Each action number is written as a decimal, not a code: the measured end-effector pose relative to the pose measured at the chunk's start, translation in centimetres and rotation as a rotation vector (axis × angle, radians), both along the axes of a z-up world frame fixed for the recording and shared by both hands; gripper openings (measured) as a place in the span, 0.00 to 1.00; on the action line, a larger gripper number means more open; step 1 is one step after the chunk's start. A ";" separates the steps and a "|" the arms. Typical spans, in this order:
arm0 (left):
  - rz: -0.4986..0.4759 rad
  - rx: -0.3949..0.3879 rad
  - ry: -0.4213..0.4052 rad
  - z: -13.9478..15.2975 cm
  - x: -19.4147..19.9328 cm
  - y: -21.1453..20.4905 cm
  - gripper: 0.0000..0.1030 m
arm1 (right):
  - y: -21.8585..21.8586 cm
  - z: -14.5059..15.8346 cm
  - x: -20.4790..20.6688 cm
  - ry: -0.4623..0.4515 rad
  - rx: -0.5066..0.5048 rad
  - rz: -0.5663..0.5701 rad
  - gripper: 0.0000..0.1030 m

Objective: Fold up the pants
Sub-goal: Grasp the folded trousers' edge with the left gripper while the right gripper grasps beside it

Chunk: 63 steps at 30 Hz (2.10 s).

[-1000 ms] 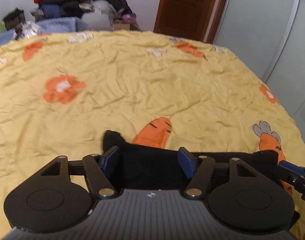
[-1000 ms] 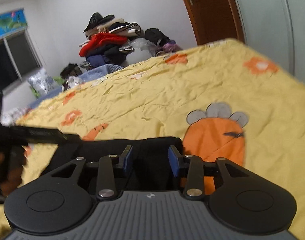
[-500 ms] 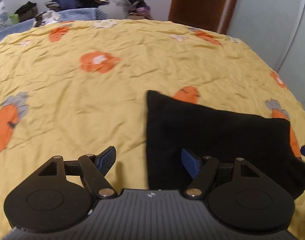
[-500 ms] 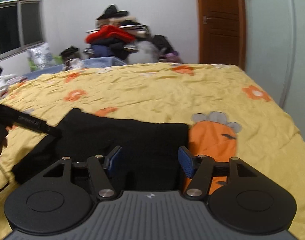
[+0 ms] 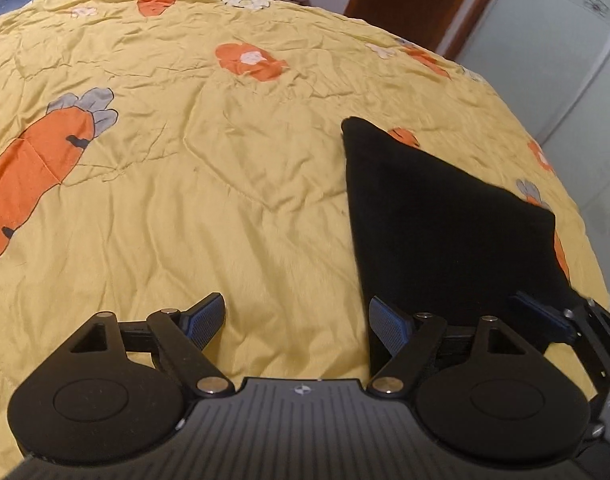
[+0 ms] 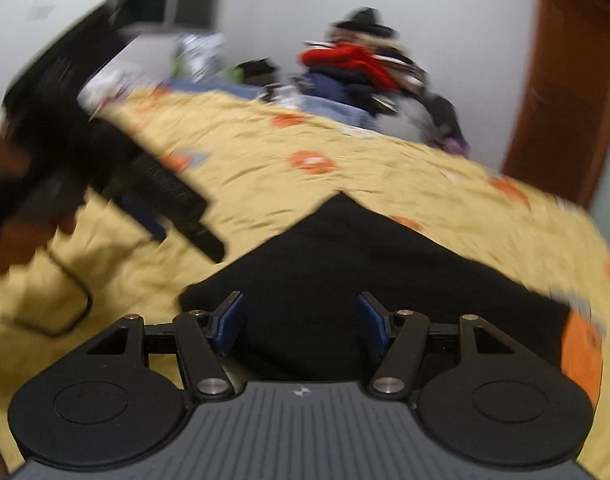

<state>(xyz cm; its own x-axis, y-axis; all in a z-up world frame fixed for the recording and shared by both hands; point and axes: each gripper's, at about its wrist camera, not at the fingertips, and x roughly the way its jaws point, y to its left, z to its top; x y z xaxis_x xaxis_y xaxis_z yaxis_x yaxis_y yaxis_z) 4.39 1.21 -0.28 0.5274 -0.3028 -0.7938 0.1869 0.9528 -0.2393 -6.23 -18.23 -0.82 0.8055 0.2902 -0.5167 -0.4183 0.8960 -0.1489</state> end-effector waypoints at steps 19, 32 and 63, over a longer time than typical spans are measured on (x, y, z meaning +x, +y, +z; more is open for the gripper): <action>0.104 -0.040 0.020 -0.1 -0.4 3.0 0.80 | 6.4 -2.7 -0.5 -0.154 -0.262 0.007 0.69; 0.106 -0.079 -0.024 1.9 -0.8 3.2 0.80 | 4.3 -0.2 -0.6 -0.061 0.018 0.146 0.71; -0.288 -0.166 0.048 -1.2 8.0 -4.6 0.95 | -27.3 -4.7 7.0 0.441 0.813 -0.158 0.82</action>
<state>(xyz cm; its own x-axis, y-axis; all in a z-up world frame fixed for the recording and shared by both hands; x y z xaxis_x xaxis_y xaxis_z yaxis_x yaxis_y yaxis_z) 12.37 -3.40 -1.47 0.3646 -0.5612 -0.7430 0.4281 0.8096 -0.4015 0.81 -45.52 -5.48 0.6462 0.6000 -0.4717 -0.1523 0.7069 0.6907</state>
